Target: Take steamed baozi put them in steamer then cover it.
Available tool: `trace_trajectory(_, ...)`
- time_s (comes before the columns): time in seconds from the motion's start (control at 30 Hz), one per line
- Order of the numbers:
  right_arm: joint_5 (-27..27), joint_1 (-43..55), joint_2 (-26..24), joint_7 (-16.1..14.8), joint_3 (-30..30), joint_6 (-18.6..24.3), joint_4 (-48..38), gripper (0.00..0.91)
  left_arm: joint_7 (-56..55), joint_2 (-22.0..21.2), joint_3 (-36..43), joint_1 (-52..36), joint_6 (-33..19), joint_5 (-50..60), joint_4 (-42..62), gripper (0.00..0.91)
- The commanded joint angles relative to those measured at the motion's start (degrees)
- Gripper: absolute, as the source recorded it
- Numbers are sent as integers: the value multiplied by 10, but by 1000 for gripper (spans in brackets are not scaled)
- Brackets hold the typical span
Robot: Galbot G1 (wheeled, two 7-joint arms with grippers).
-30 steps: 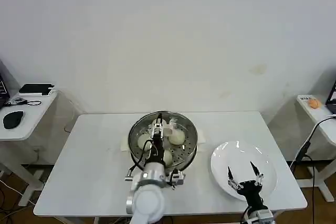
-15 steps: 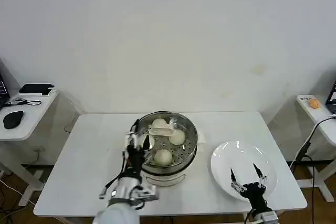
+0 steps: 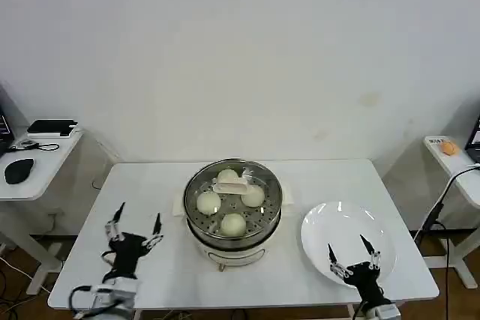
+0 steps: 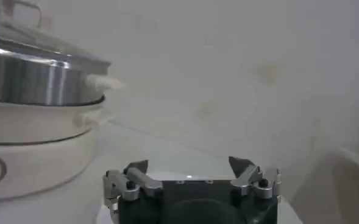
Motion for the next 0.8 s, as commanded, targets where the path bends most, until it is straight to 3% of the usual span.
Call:
trace_trajectory(0.03, 18, -11, -14, -2, -1, -4, 14, 907, -37, 8, -63, 79, -114, -277, 7, 907)
trace_trajectory(0.8, 34, -27, -9, -5, -29, -6, 27, 907, -26, -5, -37, 82, -93, -246, 13, 907)
